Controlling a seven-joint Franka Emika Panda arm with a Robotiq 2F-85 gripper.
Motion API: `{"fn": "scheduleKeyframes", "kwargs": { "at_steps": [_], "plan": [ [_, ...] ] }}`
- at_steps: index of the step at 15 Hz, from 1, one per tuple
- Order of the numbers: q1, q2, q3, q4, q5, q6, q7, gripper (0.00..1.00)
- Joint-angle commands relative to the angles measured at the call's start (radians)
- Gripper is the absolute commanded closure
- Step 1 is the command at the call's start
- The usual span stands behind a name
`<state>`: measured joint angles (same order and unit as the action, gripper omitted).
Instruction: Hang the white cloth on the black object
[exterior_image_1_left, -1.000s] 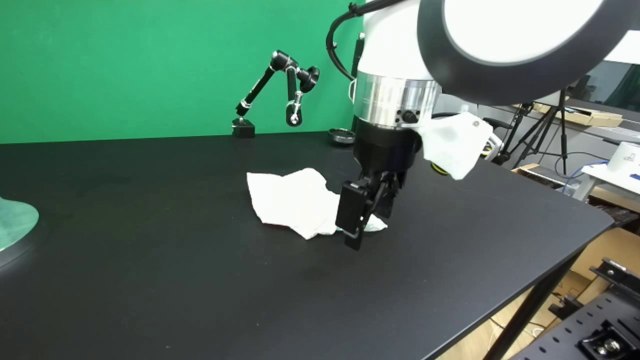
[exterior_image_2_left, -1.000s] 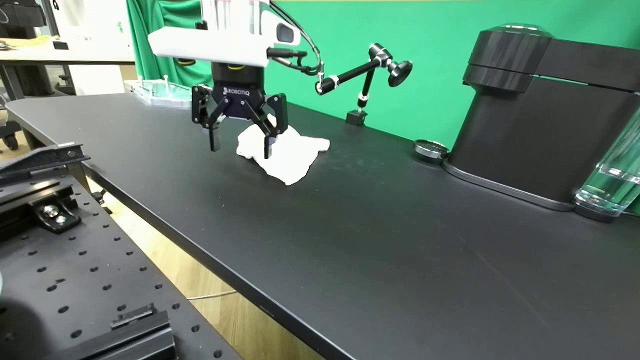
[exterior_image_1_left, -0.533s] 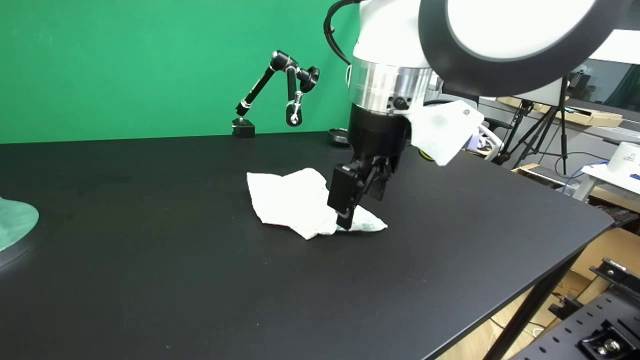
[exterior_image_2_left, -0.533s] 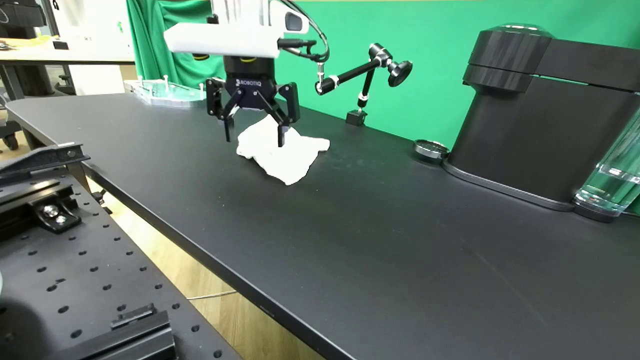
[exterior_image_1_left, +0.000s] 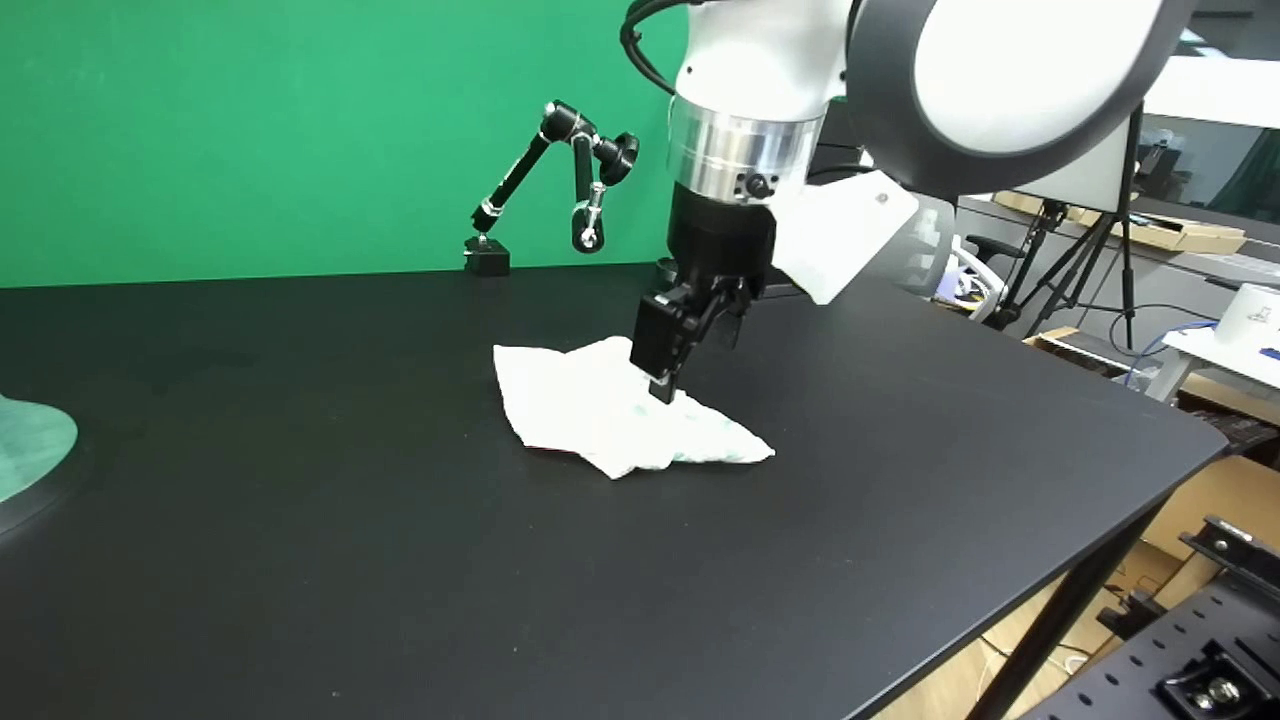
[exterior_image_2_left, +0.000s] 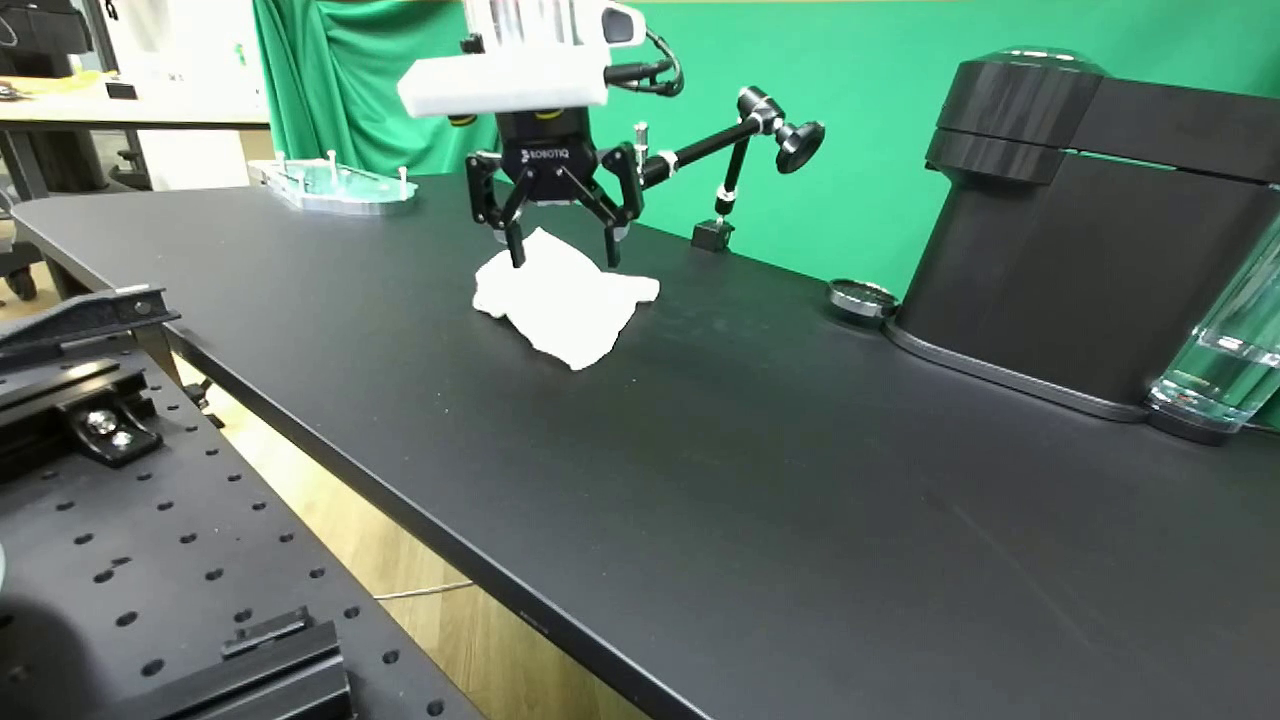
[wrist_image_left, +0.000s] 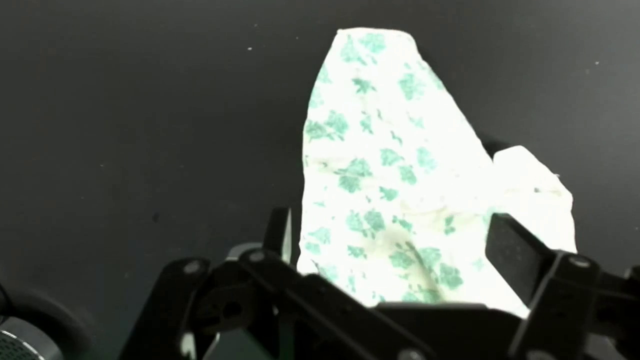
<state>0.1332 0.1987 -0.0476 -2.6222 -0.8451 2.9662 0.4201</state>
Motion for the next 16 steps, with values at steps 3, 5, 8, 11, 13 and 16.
{"fn": "scheduleKeyframes", "kwargs": {
  "at_steps": [3, 5, 8, 11, 13, 16],
  "plan": [
    [0.059, 0.154, -0.004, 0.087, -0.012, 0.071, 0.059, 0.0],
    [0.073, 0.189, -0.012, 0.108, -0.005, 0.096, 0.06, 0.25],
    [0.089, 0.218, -0.024, 0.13, -0.004, 0.123, 0.063, 0.49],
    [0.101, 0.214, -0.035, 0.135, -0.004, 0.139, 0.066, 0.69],
    [0.114, 0.201, -0.047, 0.135, -0.007, 0.137, 0.071, 0.81],
    [0.141, 0.174, -0.065, 0.135, -0.01, 0.121, 0.076, 0.99]
  ]
}}
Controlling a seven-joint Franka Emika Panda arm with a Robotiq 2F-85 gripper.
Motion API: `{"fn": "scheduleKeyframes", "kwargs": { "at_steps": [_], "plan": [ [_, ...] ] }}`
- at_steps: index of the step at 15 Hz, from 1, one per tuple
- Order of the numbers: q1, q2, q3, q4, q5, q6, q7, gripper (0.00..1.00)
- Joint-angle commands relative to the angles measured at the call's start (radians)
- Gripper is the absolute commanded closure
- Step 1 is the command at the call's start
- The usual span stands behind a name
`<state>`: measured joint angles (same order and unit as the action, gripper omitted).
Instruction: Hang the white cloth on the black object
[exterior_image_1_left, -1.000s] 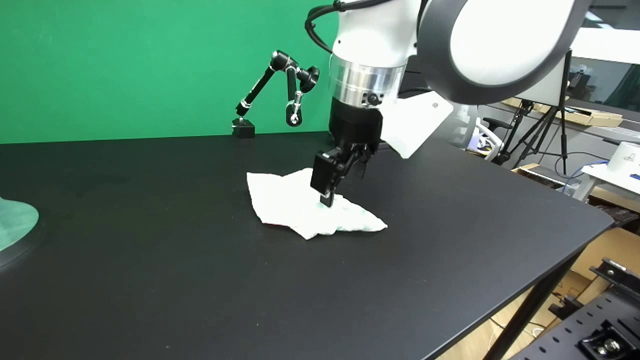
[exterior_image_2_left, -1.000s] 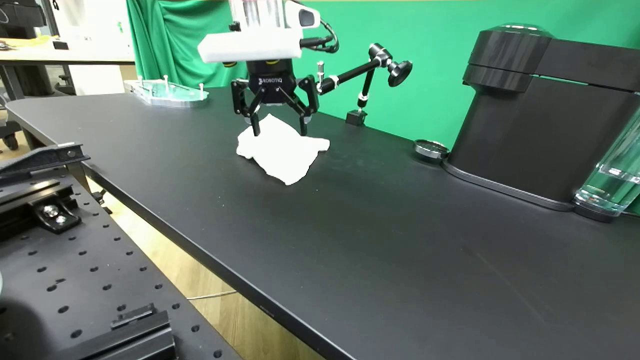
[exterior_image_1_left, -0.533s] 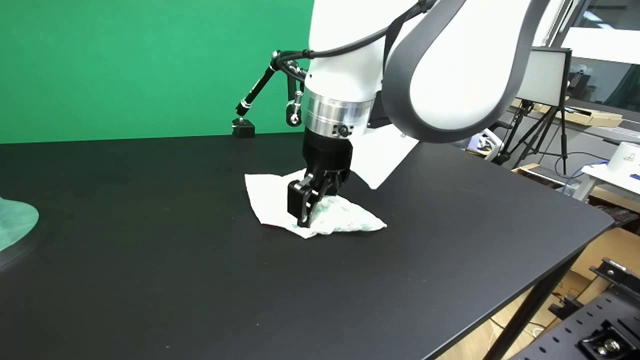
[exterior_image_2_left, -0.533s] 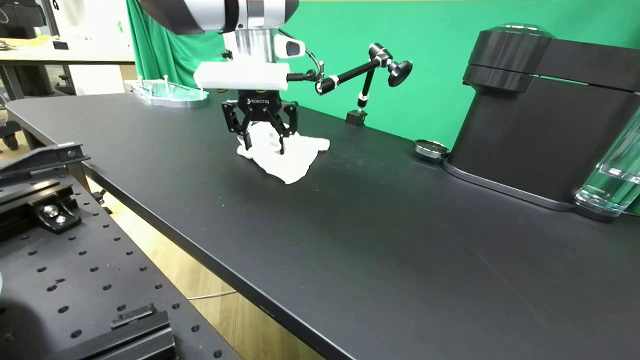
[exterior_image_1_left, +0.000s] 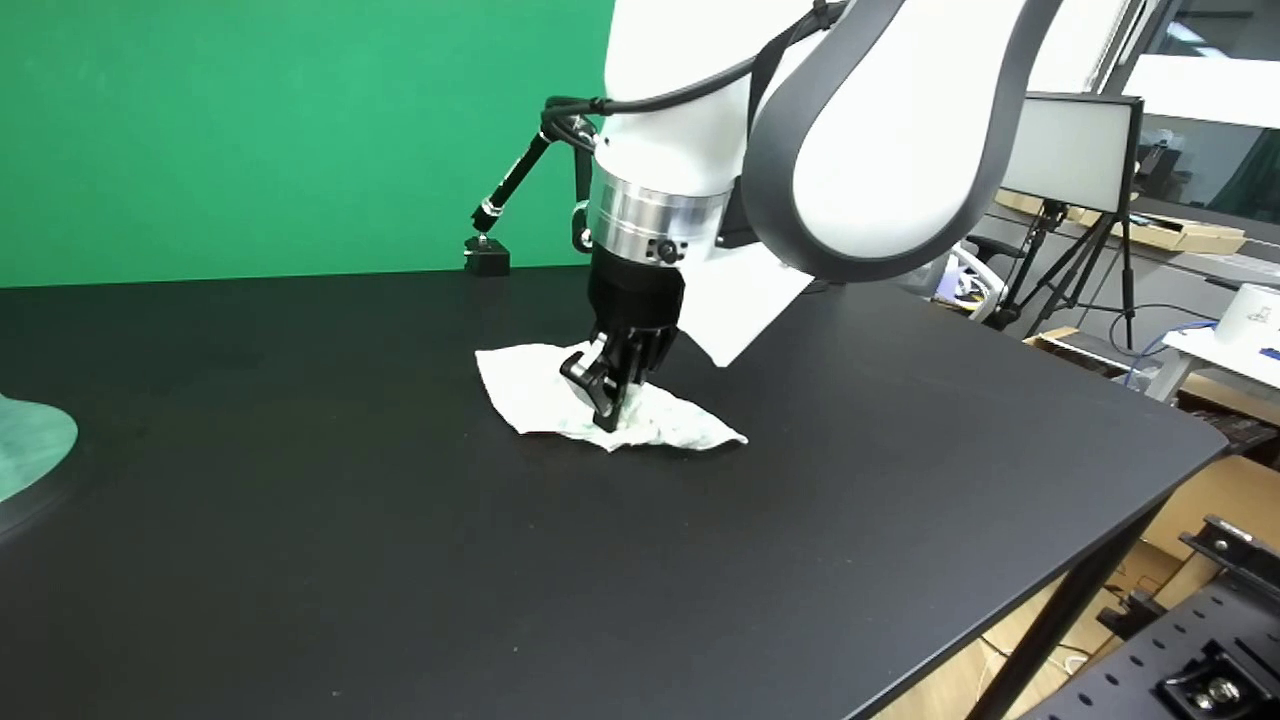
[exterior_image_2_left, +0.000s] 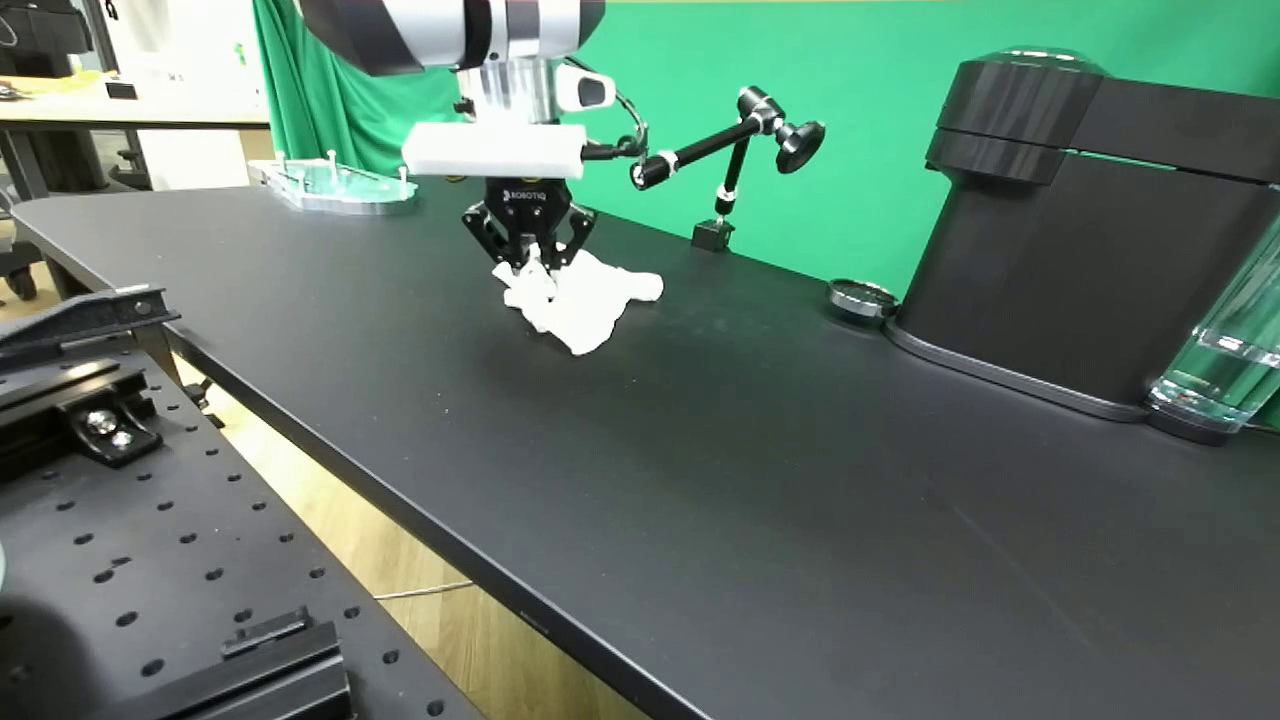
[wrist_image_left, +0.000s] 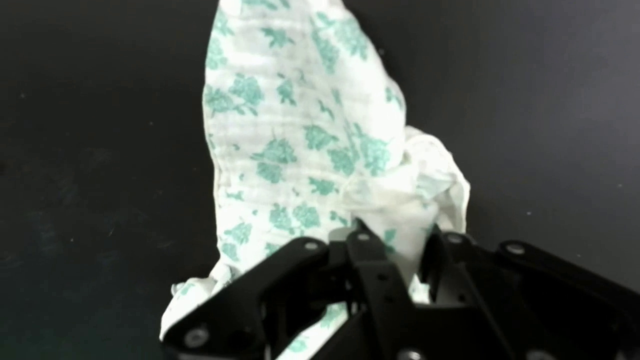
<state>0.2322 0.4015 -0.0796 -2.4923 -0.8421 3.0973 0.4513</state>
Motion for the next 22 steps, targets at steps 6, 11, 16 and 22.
{"fn": "scheduleKeyframes", "kwargs": {
  "at_steps": [6, 11, 16, 22],
  "plan": [
    [0.085, -0.112, -0.028, 0.005, -0.006, -0.086, 0.015, 0.99],
    [0.096, -0.207, -0.008, 0.038, 0.011, -0.211, -0.037, 0.99],
    [0.079, -0.321, 0.064, 0.104, 0.256, -0.391, -0.266, 0.99],
    [-0.012, -0.407, 0.145, 0.26, 0.231, -0.602, -0.275, 0.99]
  ]
}}
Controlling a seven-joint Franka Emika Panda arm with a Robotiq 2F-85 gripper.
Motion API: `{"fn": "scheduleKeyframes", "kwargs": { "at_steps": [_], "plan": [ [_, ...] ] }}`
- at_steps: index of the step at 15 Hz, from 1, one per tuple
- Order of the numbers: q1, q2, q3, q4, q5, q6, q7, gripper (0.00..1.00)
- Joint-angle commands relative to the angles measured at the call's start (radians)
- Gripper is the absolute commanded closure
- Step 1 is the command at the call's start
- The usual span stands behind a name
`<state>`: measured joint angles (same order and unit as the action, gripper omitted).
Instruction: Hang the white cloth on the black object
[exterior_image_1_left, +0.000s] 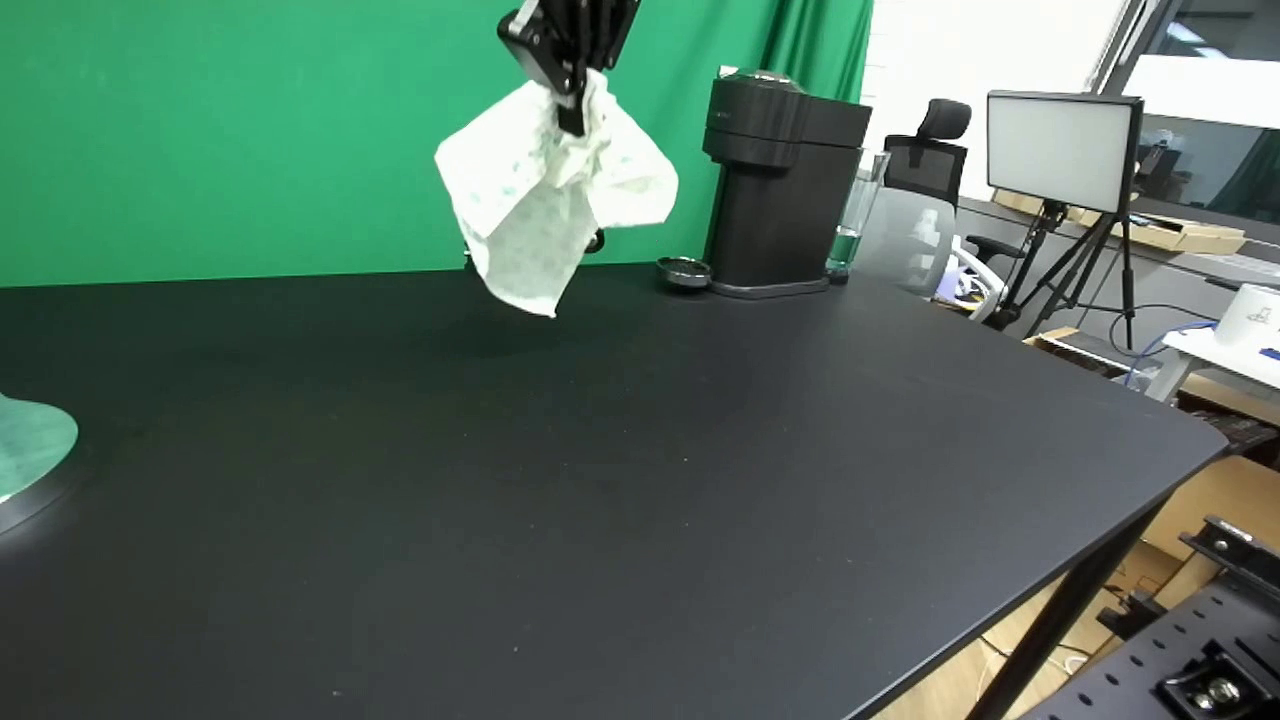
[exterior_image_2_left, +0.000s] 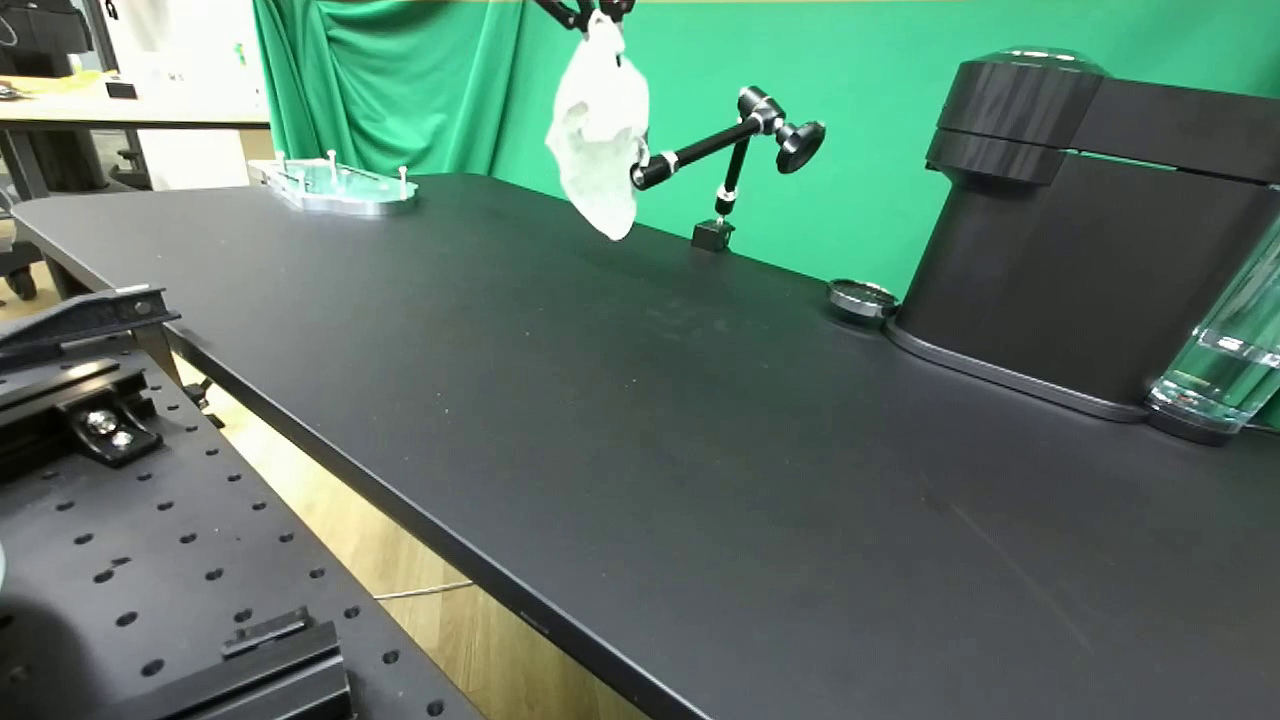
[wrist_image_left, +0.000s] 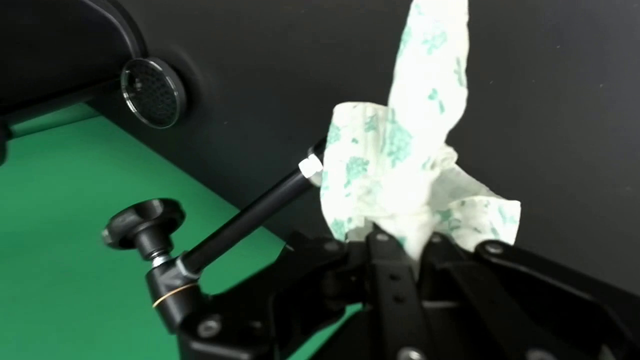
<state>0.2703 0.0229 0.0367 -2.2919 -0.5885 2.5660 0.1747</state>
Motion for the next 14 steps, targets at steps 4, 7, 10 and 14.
{"fn": "scheduleKeyframes", "kwargs": {
  "at_steps": [4, 7, 10, 14],
  "plan": [
    [-0.121, -0.013, 0.021, 0.085, -0.059, -0.07, 0.048, 0.99],
    [-0.162, 0.033, 0.011, 0.077, -0.095, -0.043, 0.109, 0.99],
    [-0.177, 0.091, -0.004, 0.067, -0.113, -0.001, 0.169, 0.99],
    [-0.17, 0.153, -0.026, 0.065, -0.112, 0.065, 0.199, 0.99]
  ]
}}
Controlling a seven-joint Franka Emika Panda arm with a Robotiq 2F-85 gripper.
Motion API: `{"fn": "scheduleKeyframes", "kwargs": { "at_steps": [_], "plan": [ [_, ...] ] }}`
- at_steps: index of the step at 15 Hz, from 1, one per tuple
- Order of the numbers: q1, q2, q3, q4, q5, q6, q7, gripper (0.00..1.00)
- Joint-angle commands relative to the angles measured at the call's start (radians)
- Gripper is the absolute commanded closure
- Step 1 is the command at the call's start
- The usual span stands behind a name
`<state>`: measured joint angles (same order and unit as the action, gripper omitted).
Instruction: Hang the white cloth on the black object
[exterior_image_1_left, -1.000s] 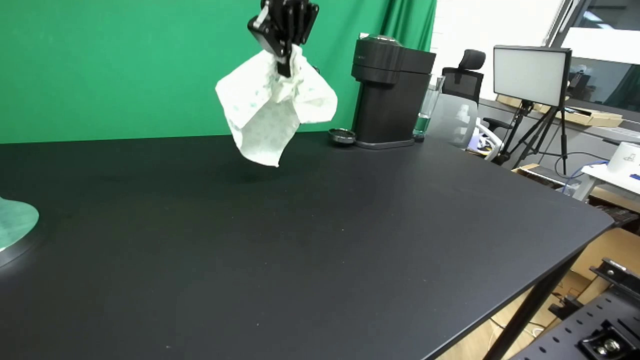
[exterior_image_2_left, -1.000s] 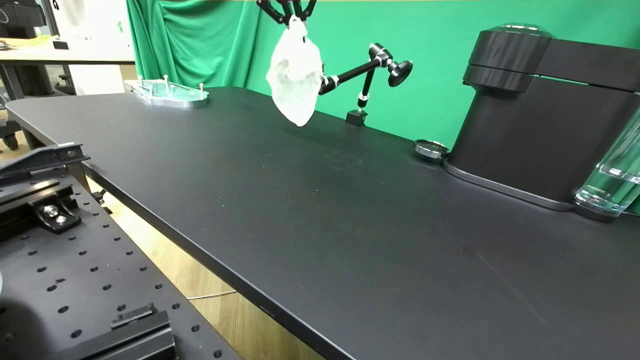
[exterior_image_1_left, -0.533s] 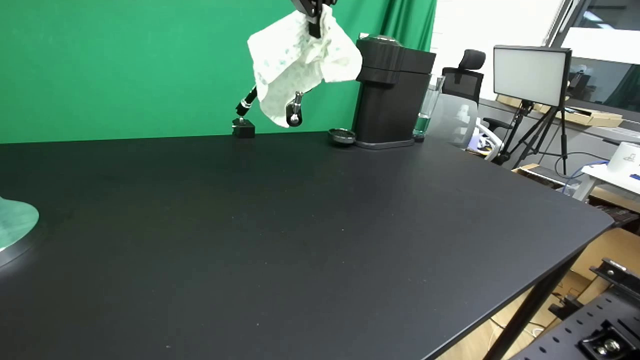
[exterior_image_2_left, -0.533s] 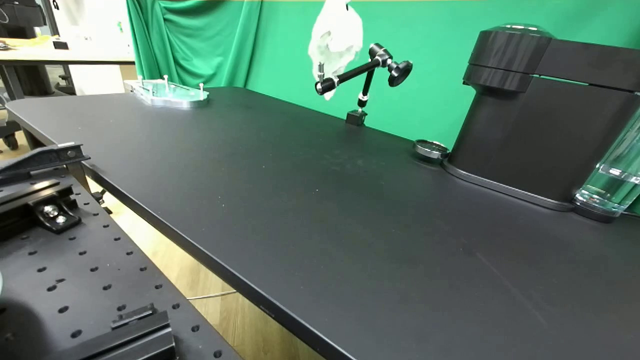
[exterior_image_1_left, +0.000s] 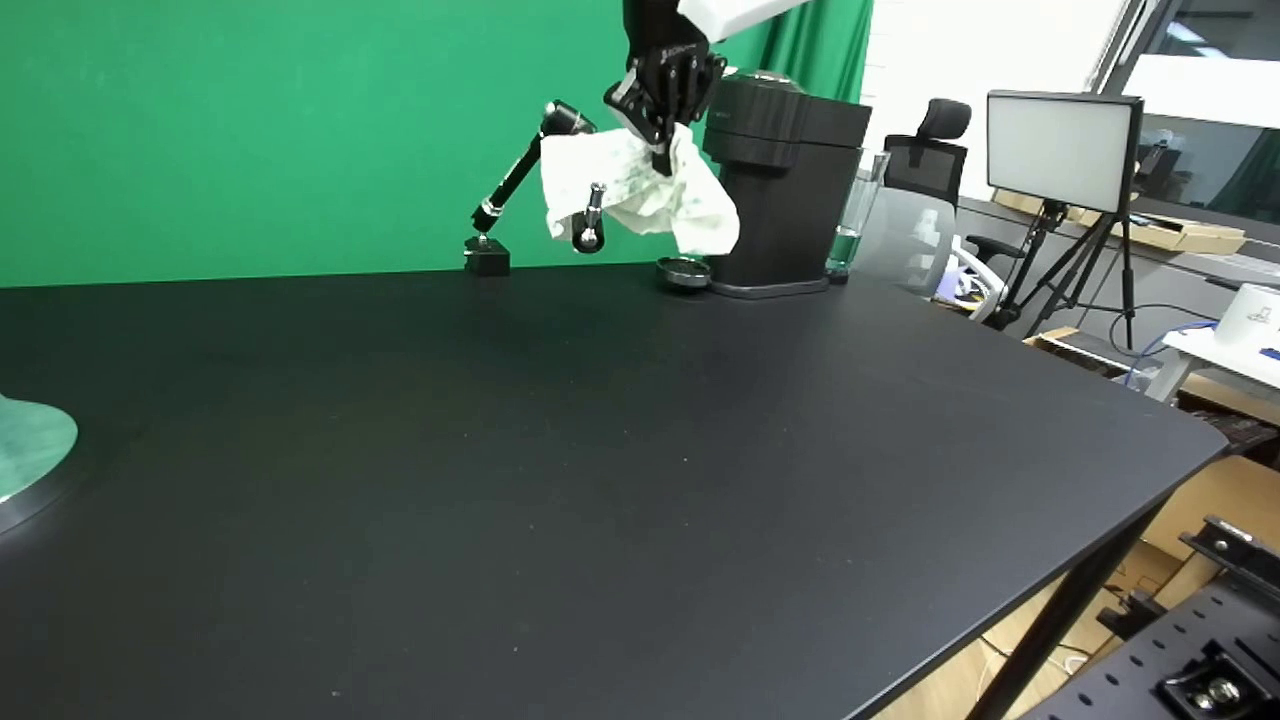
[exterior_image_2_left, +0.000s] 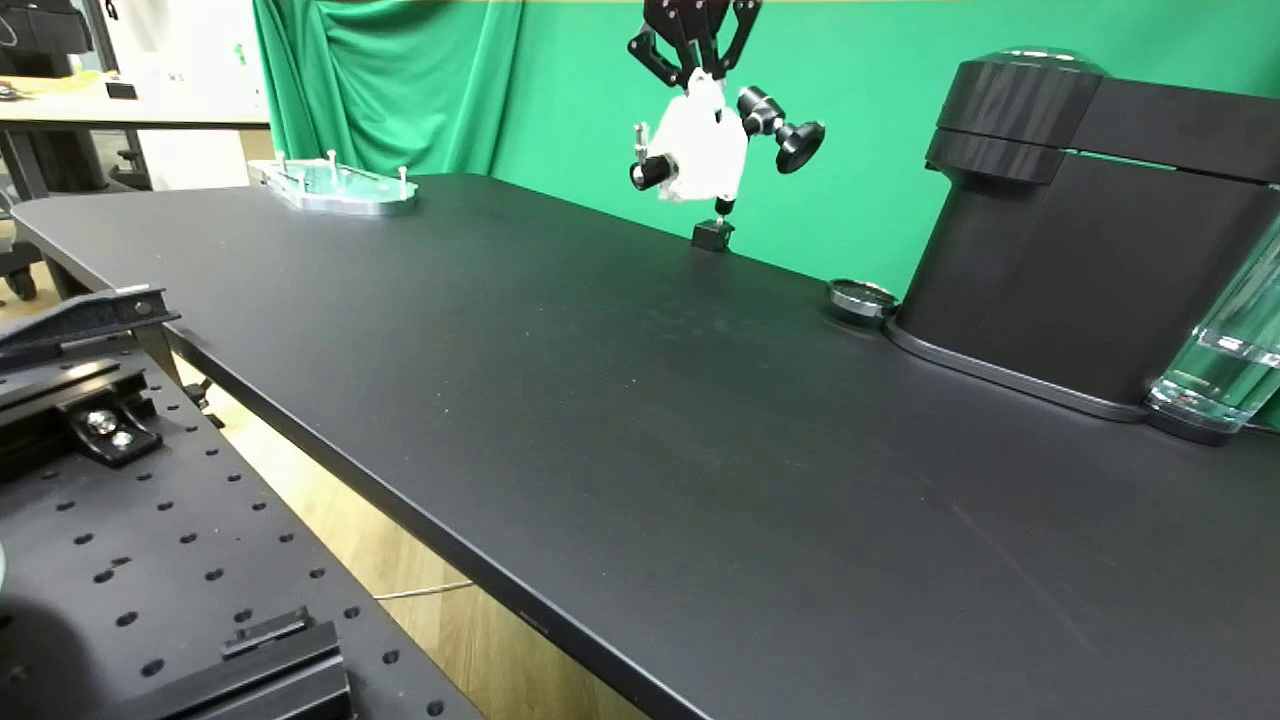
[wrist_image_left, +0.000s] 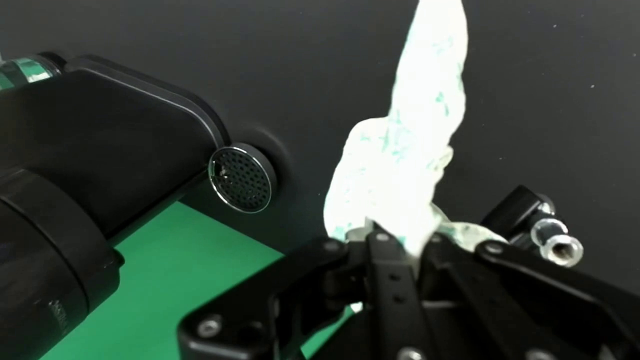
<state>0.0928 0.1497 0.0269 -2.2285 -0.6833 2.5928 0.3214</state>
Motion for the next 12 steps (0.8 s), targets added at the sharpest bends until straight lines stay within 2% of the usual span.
{"fn": "scheduleKeyframes", "kwargs": {
  "at_steps": [1, 12],
  "plan": [
    [0.011, 0.036, -0.02, 0.0, -0.015, 0.055, 0.056, 0.99],
    [0.028, 0.024, -0.007, -0.062, -0.002, 0.149, 0.048, 0.99]
  ]
}}
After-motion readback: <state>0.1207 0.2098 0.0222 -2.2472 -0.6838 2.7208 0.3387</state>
